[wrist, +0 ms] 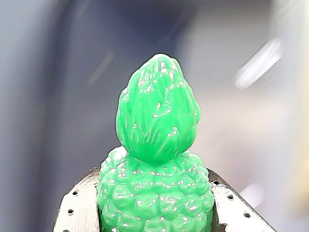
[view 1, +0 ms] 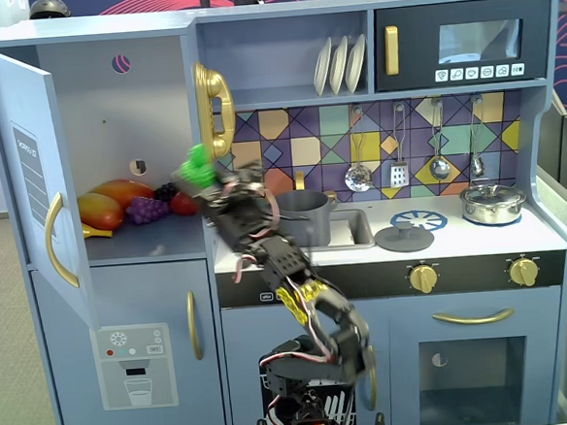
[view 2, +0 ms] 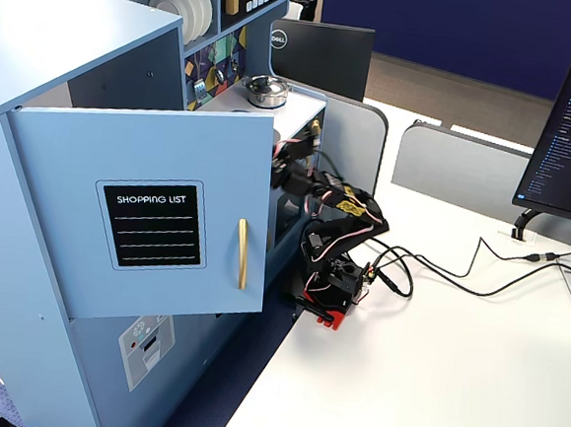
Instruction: Pick up the green pineapple from the left cabinet and place it in the gray recipient
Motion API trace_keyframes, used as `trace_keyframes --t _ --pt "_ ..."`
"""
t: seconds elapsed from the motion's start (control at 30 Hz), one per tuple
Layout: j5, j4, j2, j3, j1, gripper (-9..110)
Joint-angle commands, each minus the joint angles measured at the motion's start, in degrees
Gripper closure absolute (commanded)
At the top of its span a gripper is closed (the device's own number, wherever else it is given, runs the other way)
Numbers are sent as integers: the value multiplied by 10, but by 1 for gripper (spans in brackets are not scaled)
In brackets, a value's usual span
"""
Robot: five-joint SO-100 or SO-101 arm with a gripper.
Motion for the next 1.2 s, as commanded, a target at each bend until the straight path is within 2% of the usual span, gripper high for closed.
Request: trace_keyframes --t 0.0,0.17,0.37,0.53,0.7,0.83,1.17 --pt "54 -6 45 -9 133 102" --pt "109 15 -4 -56 290 102" --pt "113 98 -142 -163 385 102" --pt "101 193 -271 -280 400 102" --pt "59 229 -361 -317 389 102" --pt "13 270 -411 -347 388 102" --pt "-8 311 -477 -417 412 102"
